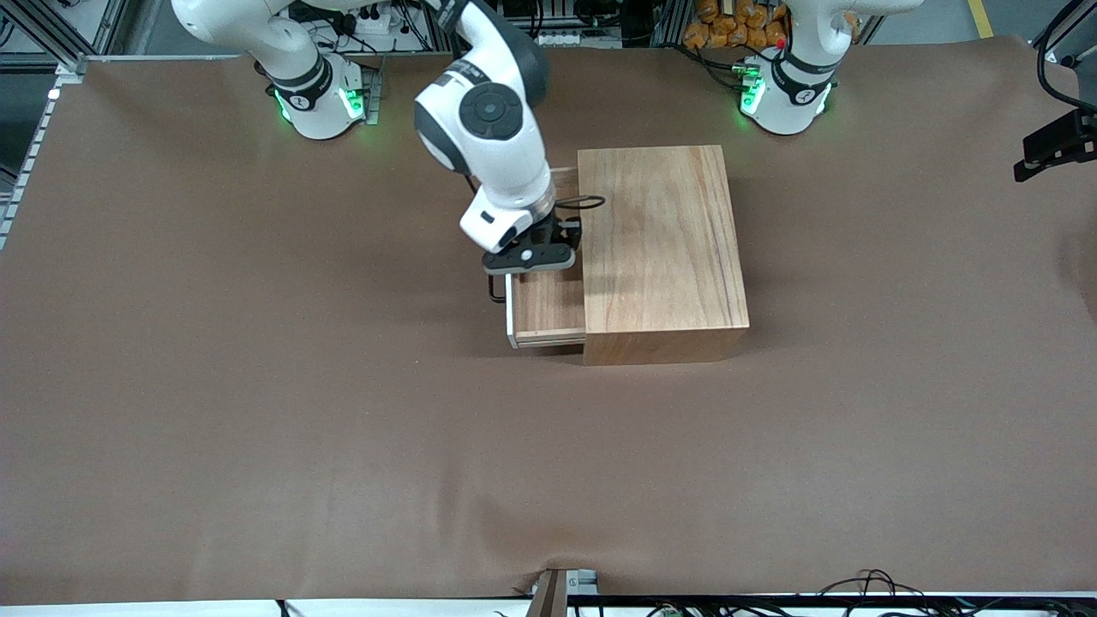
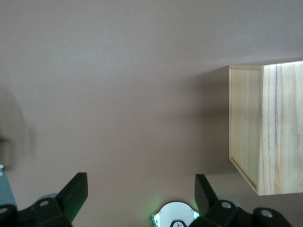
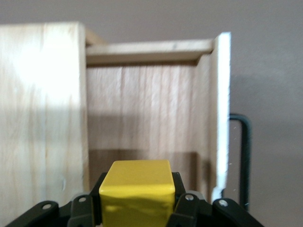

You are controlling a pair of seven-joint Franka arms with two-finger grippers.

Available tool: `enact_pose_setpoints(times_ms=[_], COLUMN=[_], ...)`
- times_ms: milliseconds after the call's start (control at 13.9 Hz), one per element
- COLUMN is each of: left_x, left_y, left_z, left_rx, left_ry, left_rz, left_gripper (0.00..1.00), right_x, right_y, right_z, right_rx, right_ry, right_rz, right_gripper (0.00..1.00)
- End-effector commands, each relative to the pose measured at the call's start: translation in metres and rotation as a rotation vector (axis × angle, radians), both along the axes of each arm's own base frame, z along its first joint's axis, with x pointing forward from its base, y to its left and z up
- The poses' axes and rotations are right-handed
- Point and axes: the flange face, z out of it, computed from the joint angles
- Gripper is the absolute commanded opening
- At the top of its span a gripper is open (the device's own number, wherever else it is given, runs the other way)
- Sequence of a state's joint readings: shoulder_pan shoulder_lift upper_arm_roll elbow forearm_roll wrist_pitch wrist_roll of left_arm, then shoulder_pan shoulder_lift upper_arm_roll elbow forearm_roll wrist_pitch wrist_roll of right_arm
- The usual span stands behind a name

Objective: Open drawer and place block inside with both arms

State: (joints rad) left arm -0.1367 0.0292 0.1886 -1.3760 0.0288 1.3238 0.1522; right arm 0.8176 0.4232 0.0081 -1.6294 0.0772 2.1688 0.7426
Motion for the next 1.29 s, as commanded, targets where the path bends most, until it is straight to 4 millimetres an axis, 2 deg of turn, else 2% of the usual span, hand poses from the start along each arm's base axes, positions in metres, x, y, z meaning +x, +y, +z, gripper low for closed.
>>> enact_pose_setpoints(times_ms=[0,72,144,359,502,718,861,1005,1220], left_x=[0.0,0.003,0.005,0.013,0.016,0.014,0.008,-0.001,-0.004], left_y=[-0.003,-0.008,-0.011,-0.023,-0.027,-0.05,-0.062,-0.086,-0.085], left_z=[0.005,0.004,0.004,-0.004,-0.011,-0.037,-0.047,-0.052,-0.047], left_rx=[-0.005,-0.008,-0.007,-0.008,-0.008,-0.014,-0.011,0.011,0.013], left_ry=[-0.039,-0.054,-0.062,-0.067,-0.06,-0.031,-0.034,-0.042,-0.048], left_rz=[0.003,-0.005,-0.009,-0.029,-0.037,-0.076,-0.026,0.04,0.048], left_gripper=[1.0,1.0,1.0,1.0,1.0,1.0,1.0,1.0,1.0], right_x=[0.003,0.003,0.003,0.008,0.018,0.048,0.069,0.091,0.125], right_y=[-0.008,-0.008,-0.008,-0.014,-0.029,-0.081,-0.124,-0.173,-0.264], right_z=[0.008,0.007,0.008,0.014,0.026,0.048,0.061,0.075,0.098], right_rx=[-0.019,-0.023,-0.021,-0.018,-0.025,-0.057,-0.079,-0.09,-0.093], right_ry=[-0.035,-0.035,-0.035,-0.037,-0.033,-0.016,0.001,0.014,0.013], right_rz=[-0.012,-0.01,-0.016,-0.043,-0.062,-0.028,0.01,-0.001,-0.001], right_gripper=[0.6,0.93,1.0,1.0,1.0,1.0,1.0,1.0,1.0])
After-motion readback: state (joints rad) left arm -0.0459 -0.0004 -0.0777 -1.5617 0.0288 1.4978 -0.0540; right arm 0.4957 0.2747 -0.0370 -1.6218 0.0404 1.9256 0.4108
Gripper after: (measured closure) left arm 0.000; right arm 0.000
